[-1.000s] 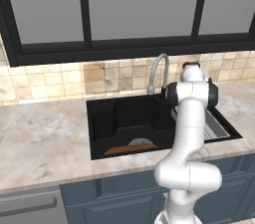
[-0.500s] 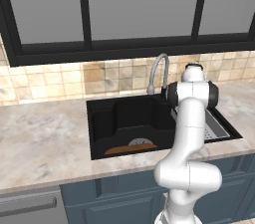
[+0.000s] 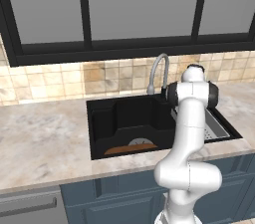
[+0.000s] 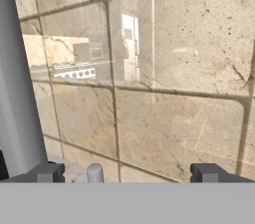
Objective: Turn on the sink faucet with hot water and rinse the cutting board for ten seconds, then turn off the faucet. Push the cutting board to reach the water if necessary.
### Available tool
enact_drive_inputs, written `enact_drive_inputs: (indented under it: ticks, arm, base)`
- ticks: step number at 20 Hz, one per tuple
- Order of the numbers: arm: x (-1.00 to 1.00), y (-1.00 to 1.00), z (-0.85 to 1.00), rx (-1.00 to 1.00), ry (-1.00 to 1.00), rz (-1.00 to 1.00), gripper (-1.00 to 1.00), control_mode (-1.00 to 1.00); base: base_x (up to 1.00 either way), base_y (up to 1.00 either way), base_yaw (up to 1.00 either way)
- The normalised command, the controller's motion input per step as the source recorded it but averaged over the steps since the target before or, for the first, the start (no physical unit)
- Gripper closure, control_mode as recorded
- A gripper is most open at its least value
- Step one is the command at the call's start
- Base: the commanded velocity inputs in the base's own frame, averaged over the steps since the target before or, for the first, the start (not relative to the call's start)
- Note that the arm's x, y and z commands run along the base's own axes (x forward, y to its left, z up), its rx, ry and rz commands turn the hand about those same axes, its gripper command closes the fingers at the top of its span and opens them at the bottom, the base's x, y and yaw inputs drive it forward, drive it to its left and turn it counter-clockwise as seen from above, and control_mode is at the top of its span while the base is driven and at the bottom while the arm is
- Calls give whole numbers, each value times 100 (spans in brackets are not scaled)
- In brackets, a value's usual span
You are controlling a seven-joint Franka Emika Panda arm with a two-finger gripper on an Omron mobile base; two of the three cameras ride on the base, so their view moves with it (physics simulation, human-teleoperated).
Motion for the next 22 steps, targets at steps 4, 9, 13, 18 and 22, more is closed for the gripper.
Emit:
enact_drive_inputs:
  ticks: [4,9,13,18,22]
  arm:
    - [2,0,0,0,0,0,-100,-100]
    - [7,0,0,0,0,0,-100,-100]
    - [2,0,0,0,0,0,-100,-100]
    - [1,0,0,0,0,0,-100,-100]
    - [3,0,0,0,0,0,-100,-100]
  base:
    - [0,0,0]
    - [0,0,0]
    - [0,0,0]
    - [0,0,0]
    - [0,0,0]
